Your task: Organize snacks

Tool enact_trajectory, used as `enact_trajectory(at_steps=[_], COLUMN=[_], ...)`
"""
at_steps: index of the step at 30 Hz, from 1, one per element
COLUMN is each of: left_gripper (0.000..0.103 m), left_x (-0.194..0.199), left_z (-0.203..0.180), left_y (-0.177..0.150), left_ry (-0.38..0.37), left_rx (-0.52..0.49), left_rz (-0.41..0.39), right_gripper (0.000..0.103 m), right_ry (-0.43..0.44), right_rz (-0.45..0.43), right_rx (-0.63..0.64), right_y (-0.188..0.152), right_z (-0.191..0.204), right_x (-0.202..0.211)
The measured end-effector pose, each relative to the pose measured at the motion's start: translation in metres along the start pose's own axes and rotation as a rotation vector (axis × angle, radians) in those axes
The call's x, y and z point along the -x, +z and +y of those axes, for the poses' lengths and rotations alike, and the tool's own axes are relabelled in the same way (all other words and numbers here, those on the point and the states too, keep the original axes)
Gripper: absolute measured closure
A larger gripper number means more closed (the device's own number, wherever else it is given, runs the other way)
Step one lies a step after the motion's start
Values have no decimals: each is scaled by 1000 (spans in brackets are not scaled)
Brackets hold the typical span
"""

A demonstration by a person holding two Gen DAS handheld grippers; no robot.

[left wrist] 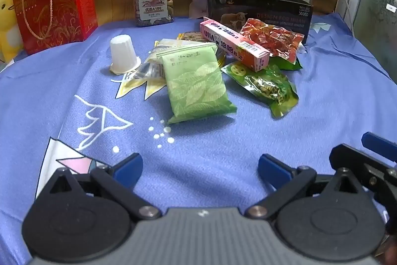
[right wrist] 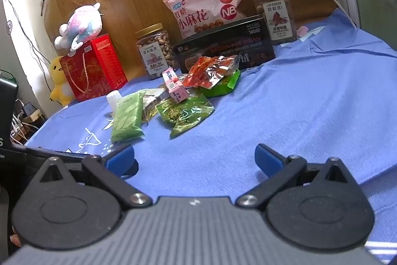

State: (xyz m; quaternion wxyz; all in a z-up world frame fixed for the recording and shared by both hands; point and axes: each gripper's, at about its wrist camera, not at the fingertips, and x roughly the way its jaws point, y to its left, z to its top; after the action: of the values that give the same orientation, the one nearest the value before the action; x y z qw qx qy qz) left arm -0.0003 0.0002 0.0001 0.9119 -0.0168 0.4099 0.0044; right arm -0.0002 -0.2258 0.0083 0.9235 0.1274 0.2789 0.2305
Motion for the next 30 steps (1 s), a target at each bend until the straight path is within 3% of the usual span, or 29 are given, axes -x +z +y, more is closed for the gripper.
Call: enact_trajectory(at_steps=[18, 30], left_gripper=[0, 0], left_x=[7, 5], left_z=[1, -2], left_y=[-2, -4], left_ry=[15, 26], left_rx=[-19, -31], left_rz=[-26, -30], right_gripper=[0, 0], right_ry=[-18, -7], right_rz=[50, -7], right_rx=[17, 21], right_y=[-4, -13], right_z=[-1, -1], right_x=[-6, -1])
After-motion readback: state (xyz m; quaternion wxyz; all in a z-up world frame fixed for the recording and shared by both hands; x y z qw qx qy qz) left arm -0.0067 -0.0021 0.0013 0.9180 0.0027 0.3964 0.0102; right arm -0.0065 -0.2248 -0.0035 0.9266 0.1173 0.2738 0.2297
